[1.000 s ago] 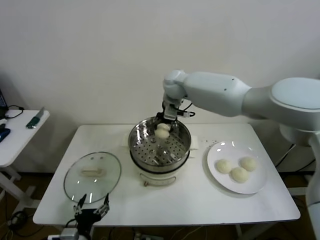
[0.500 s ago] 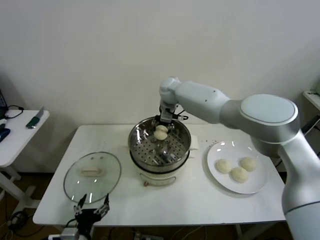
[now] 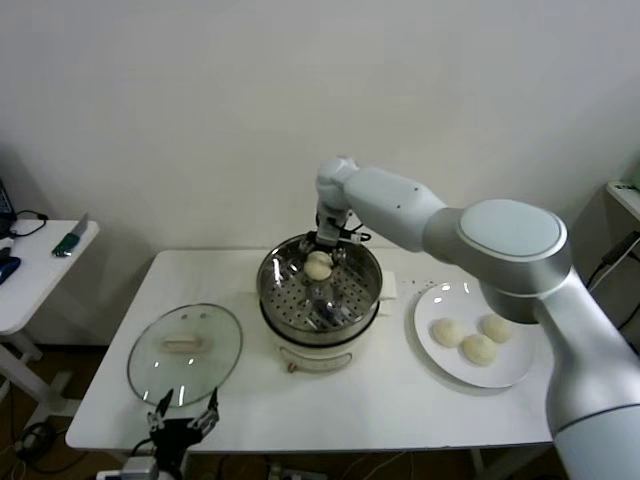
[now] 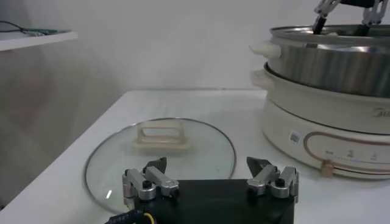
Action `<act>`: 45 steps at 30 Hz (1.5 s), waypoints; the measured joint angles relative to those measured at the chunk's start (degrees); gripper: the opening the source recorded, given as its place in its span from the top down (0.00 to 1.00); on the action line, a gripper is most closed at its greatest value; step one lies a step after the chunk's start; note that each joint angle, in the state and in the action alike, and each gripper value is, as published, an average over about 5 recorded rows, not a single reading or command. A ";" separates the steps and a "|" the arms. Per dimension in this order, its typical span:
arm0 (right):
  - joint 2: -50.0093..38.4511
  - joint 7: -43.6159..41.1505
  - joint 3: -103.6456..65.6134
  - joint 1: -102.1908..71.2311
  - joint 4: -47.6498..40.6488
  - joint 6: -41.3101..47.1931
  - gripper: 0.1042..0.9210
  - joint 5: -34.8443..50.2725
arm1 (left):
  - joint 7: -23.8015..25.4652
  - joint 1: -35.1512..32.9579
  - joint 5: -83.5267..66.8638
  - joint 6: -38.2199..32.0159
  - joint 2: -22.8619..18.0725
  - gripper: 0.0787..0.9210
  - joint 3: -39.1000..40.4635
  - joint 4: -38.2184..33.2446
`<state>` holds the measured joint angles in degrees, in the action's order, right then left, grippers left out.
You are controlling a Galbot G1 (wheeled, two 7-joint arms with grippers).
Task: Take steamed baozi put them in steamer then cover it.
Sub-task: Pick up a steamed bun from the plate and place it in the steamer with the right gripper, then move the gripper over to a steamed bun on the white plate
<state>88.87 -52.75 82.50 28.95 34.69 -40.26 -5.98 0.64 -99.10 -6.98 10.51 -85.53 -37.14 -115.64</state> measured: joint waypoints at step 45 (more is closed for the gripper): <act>-42.78 0.30 17.91 11.78 36.35 47.47 0.12 33.00 | -0.35 -0.18 1.23 -0.65 -0.58 0.12 1.57 0.54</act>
<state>46.09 -52.46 100.41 40.73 71.04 7.21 27.02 0.29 -99.28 -5.74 9.86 -86.11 -35.57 -115.10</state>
